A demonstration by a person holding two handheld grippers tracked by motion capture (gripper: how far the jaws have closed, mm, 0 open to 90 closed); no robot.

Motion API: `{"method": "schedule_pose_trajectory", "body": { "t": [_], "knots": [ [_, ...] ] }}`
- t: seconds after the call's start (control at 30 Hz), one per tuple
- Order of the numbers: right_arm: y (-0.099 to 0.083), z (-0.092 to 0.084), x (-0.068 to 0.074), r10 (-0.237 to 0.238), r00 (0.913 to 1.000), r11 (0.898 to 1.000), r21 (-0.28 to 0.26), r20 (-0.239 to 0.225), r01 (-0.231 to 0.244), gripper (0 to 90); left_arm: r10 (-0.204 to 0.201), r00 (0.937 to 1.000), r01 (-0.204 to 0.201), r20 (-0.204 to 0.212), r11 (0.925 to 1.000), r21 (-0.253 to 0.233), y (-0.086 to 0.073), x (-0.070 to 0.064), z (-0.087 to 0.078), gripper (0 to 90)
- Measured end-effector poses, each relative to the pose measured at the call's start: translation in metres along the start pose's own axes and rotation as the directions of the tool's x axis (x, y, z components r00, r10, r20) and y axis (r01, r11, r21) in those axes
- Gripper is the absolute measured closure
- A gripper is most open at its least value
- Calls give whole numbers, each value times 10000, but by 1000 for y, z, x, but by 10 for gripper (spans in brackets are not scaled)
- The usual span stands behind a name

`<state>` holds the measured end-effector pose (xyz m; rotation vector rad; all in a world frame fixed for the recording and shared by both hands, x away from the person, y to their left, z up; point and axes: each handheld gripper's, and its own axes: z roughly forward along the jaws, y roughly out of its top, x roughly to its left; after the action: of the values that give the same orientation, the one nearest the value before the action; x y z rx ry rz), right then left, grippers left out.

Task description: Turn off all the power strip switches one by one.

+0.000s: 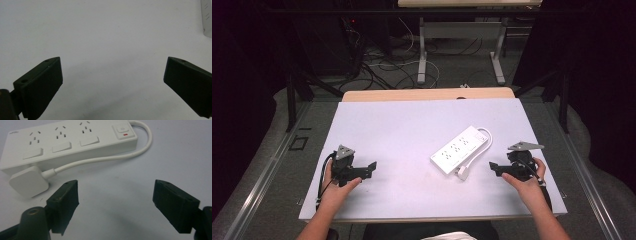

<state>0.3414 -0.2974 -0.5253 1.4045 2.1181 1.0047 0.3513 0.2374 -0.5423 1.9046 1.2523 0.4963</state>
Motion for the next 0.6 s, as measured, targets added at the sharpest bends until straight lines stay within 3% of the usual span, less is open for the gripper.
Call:
{"method": "schedule_pose_trajectory", "body": {
  "t": [0.13, 0.3, 0.43, 0.6],
  "knots": [
    [-6, 0, -7, 511, 9986, 9986, -173, 98, -510, 150, 71, 10000, -71, 6, 10000, -5, 0, 0, 0, 19],
    [-13, 4, -13, 553, 9960, 9978, -413, 705, -524, 88, 148, 9999, -148, -8, 9999, 20, 0, 1, 0, 19],
    [-19, 10, -15, 759, 9922, 9970, -218, 993, -741, 6, 100, 9999, -100, 29, 9999, 3, 0, 1, 0, 19],
    [-23, 12, -20, 865, 9890, 9963, -129, 1200, -856, 0, 113, 9999, -113, 77, 9999, 111, 1, 1, -1, 19]
  ]
}}
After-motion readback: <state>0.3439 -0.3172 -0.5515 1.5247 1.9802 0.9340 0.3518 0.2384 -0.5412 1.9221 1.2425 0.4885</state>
